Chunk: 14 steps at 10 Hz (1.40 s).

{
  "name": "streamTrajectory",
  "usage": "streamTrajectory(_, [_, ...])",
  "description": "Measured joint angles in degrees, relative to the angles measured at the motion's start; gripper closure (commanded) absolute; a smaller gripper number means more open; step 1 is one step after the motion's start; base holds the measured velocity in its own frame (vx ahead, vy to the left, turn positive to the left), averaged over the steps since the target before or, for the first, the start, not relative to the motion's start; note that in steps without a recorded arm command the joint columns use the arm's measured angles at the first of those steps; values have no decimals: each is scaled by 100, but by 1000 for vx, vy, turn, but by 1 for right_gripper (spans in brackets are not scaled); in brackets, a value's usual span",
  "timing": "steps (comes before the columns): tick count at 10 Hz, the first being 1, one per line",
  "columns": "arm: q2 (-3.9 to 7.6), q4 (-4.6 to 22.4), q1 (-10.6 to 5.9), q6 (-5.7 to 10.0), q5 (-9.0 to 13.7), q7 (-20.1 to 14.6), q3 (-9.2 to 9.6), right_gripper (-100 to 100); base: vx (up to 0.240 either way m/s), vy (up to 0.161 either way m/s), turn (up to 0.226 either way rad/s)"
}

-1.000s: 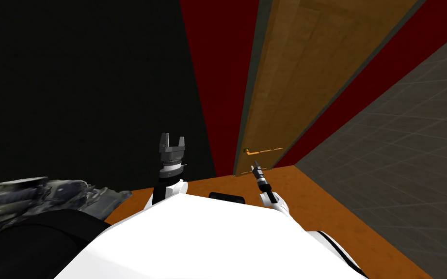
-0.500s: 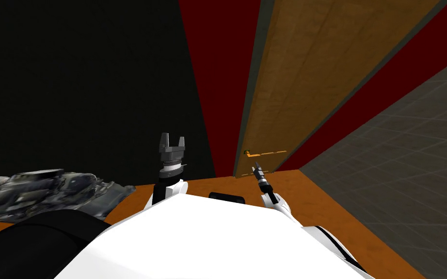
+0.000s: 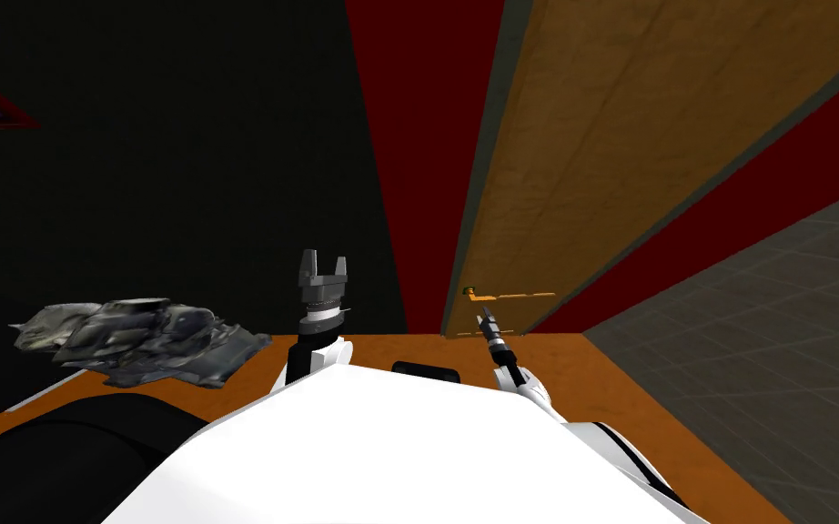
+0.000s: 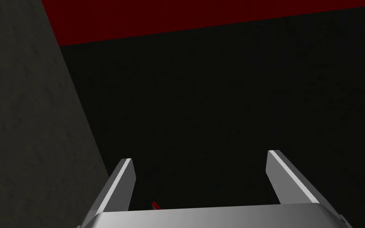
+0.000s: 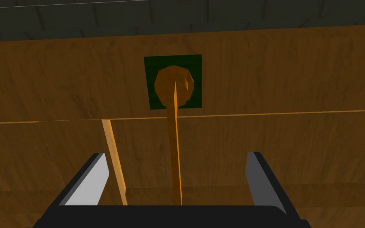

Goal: Pull the door open

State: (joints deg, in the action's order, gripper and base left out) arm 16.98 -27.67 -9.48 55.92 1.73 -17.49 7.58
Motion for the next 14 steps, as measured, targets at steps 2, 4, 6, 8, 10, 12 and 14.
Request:
streamTrajectory(2, [51,168,6,33,160,63,-250,-100,104,-17,252])
streamTrajectory(4, [35,320,30,100,217,122,-341,-100,18,0,-34])
streamTrajectory(6, [41,-54,178,-92,221,142,-348,-100,11,-3,190])
streamTrajectory(8, [50,326,85,108,357,204,-561,-100,78,-50,244])
streamTrajectory(10, [93,-12,290,-59,408,232,-640,-100,44,-32,83])
streamTrajectory(12, [96,-123,366,-137,473,286,-743,-100,29,-27,77])
streamTrajectory(14, [98,-114,361,-127,474,285,-744,100,-4,4,-8])
